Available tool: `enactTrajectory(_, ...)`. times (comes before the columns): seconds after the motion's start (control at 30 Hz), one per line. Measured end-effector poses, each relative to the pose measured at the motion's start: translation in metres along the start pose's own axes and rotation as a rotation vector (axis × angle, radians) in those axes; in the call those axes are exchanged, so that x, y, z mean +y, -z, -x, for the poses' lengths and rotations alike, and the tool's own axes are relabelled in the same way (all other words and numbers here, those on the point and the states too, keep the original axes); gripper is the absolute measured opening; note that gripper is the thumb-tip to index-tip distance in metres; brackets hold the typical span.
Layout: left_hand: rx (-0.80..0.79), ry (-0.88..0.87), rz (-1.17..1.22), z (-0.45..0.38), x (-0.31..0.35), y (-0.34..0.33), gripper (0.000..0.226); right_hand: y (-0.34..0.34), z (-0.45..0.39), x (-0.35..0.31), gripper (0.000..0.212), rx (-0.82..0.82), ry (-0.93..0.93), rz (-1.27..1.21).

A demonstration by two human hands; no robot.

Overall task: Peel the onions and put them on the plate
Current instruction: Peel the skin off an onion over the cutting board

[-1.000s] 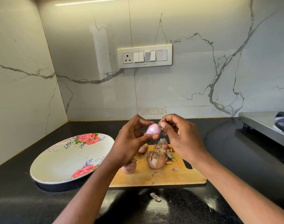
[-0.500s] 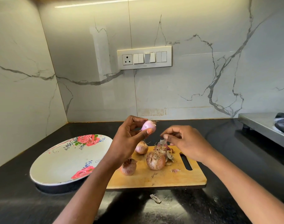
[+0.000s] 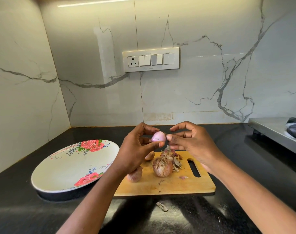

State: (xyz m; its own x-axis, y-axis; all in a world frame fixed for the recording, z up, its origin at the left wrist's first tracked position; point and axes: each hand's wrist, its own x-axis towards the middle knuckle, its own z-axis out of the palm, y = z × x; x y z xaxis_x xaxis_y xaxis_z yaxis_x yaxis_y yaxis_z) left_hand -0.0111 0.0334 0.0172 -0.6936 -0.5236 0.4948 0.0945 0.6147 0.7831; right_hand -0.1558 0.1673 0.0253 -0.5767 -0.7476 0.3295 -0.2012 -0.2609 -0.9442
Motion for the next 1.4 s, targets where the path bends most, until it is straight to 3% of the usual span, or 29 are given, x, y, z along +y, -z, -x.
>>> enactTrajectory(0.17,-0.009,0.015,0.021,-0.001,-0.002,-0.001,0.032,-0.001,0.001,-0.001,0.024,0.010,0.020,0.088)
enactTrajectory(0.4,-0.022,0.069,0.270,0.002,0.006,0.002,0.041,0.002,-0.005,-0.001,0.012,-0.045,0.018,0.022)
enactTrajectory(0.53,0.027,0.096,0.314,0.000,0.006,0.006,0.043,0.015,-0.006,0.004,0.007,-0.029,0.091,0.451)
enactTrajectory(0.7,-0.005,0.130,0.372,0.000,0.005,0.005,0.040,0.016,-0.003,0.010,0.017,-0.212,0.098,0.738)
enactTrajectory(0.8,-0.029,0.139,0.354,0.000,0.003,0.005,0.041,0.013,-0.003,0.009,0.026,-0.147,0.162,0.665)
enactTrajectory(0.97,-0.064,0.144,0.307,0.001,0.004,0.002,0.042,0.006,-0.002,0.001,0.044,-0.115,0.196,0.298)
enactTrajectory(1.17,-0.077,0.141,0.237,0.001,0.006,0.000,0.033,0.001,-0.003,0.006,0.032,-0.039,0.196,0.162)
enactTrajectory(1.4,-0.094,0.126,0.178,0.002,0.007,0.001,0.043,0.002,-0.003,0.004,0.022,-0.028,0.194,0.138)
